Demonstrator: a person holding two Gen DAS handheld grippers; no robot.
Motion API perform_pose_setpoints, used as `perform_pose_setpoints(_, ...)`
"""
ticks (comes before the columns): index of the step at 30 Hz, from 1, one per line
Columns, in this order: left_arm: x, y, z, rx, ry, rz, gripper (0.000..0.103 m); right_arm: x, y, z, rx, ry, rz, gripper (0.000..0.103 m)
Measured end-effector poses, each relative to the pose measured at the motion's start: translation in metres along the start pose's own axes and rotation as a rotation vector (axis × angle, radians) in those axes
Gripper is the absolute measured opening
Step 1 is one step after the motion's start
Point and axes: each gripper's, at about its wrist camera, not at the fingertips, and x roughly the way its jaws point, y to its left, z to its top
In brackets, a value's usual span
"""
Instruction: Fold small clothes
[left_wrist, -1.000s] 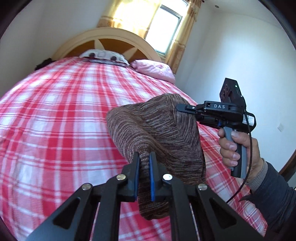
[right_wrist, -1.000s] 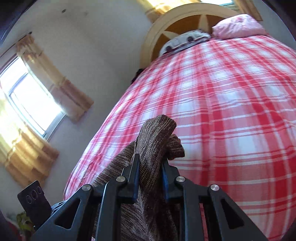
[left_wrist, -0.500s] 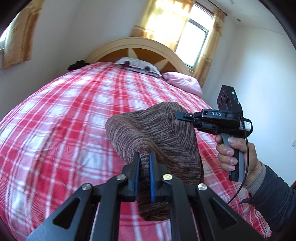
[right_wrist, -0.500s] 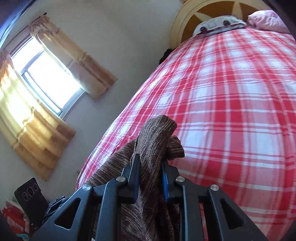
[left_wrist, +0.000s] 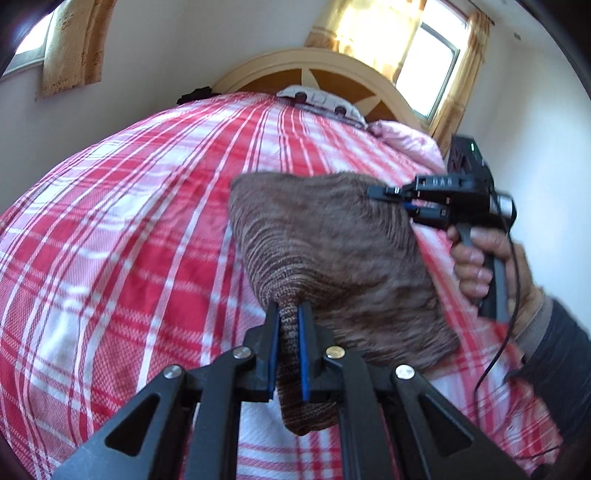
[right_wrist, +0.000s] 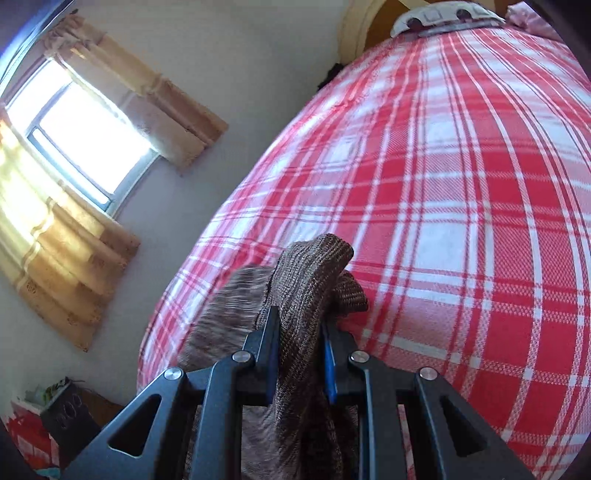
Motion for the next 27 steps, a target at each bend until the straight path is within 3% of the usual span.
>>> perform_pose_setpoints(6,0.0,-0.013,-0.011,0.101,0.015,0.087,0.029,0.006,-0.012,-0.003,0.0,0.011,-0.089,0.023)
perform_pose_setpoints(8,-0.007,-0.014,-0.008,0.095,-0.006,0.091,0.034,-0.005,-0.01,-0.009,0.001,0.01,-0.091,0.031)
perform_pose_setpoints(10,-0.017,-0.012,-0.003,0.09,-0.047,0.098,0.053,-0.025,-0.005,-0.021,-0.017,-0.008,-0.081,0.043)
perform_pose_setpoints(12,-0.022,-0.009,0.003,0.08,-0.086,0.12,0.076,-0.049,0.004,-0.036,-0.056,-0.041,-0.054,0.043)
perform_pose_setpoints(15,-0.015,-0.007,0.016,0.08,-0.093,0.171,0.078,-0.075,0.029,-0.061,-0.152,-0.088,-0.02,0.043)
perform_pose_setpoints(18,0.004,-0.003,0.029,0.086,-0.08,0.269,0.078,-0.068,0.063,-0.09,-0.269,-0.018,0.041,0.043)
perform_pose_setpoints(22,0.028,0.009,0.032,0.034,-0.007,0.303,0.078,-0.043,0.083,-0.124,-0.419,0.038,-0.106,0.043)
perform_pose_setpoints(24,0.034,0.009,0.029,0.043,0.004,0.321,0.078,-0.03,0.076,-0.133,-0.428,0.064,-0.185,0.043)
perform_pose_setpoints(27,0.038,0.006,0.025,0.053,0.017,0.327,0.079,-0.027,0.063,-0.141,-0.404,0.064,-0.174,0.043)
